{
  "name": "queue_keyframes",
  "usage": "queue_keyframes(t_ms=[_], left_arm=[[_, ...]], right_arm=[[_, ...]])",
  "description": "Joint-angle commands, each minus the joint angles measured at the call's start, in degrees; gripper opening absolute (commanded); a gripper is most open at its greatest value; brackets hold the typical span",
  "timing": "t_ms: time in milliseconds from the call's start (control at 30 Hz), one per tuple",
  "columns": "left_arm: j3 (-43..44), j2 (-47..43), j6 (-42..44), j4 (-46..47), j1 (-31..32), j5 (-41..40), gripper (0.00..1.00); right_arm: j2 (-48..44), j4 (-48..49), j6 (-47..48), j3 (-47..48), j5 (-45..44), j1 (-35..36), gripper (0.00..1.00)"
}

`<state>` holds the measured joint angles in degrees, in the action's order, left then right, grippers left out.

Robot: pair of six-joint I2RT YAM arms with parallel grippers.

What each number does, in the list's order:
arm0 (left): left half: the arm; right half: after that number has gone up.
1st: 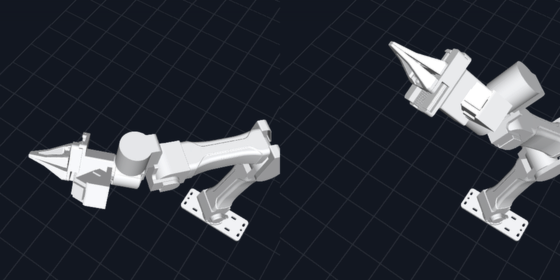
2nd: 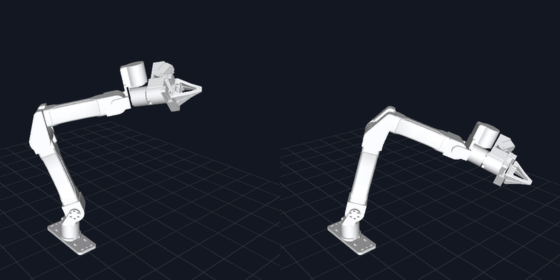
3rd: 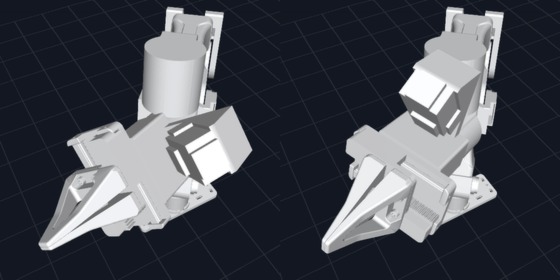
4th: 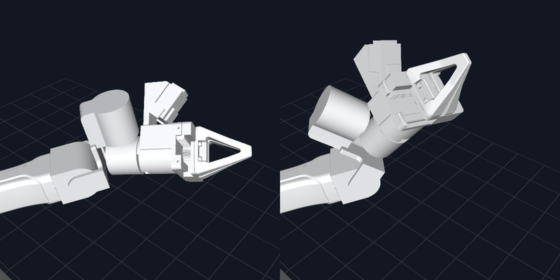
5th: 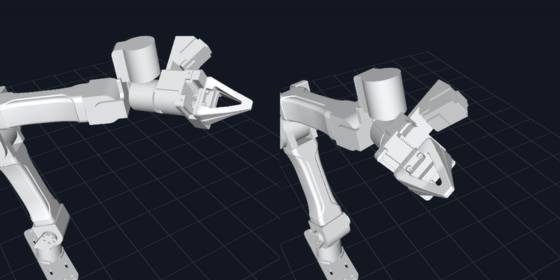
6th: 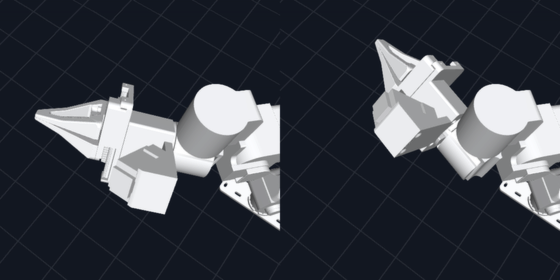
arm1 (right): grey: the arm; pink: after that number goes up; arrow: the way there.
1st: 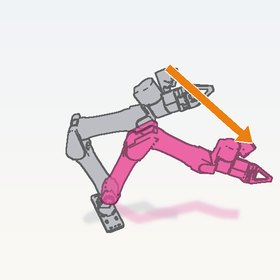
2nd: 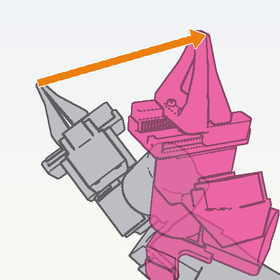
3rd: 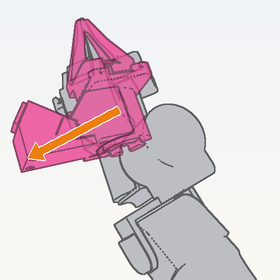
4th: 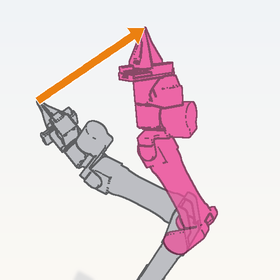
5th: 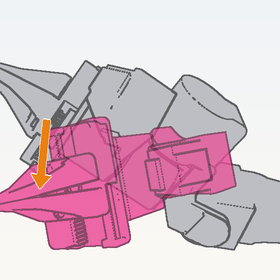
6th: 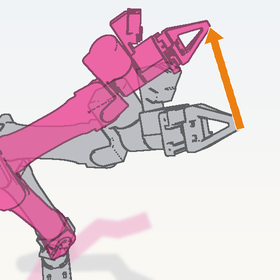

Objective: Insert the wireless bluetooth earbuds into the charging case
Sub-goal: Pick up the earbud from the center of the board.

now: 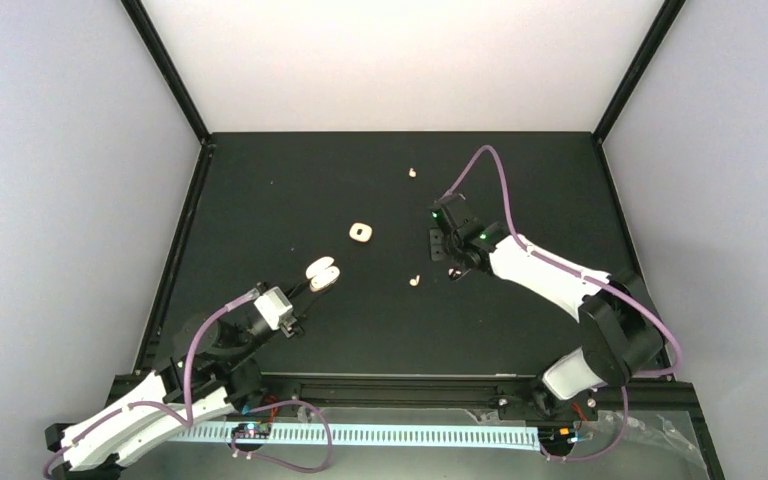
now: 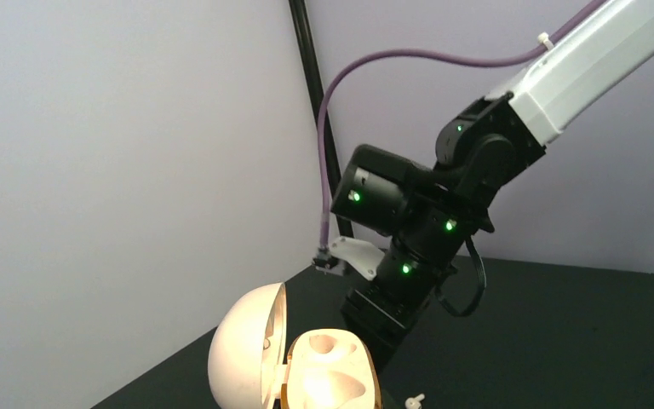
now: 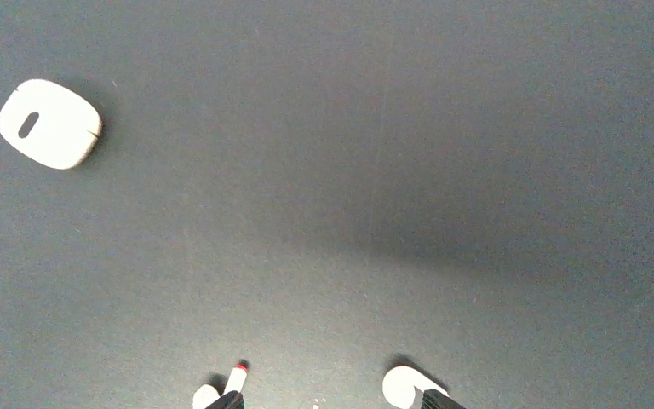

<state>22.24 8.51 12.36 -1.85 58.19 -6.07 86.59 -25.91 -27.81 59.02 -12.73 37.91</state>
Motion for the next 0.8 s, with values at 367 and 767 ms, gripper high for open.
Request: queue_keyframes(t_ms=[367,767], left_arm=[[-0.2,3.8,-7.9,3.7,0.2,0.3,0.01],[0.1,4.5,-0.5,3.4,0.2,-6.1,0.02]], right_arm=[[25.2,-1.2,3.1,35.4,3.6,-5.2,0.54],[48.3,-1.8,0.9,63.9,2.6,-11.3,0.57]])
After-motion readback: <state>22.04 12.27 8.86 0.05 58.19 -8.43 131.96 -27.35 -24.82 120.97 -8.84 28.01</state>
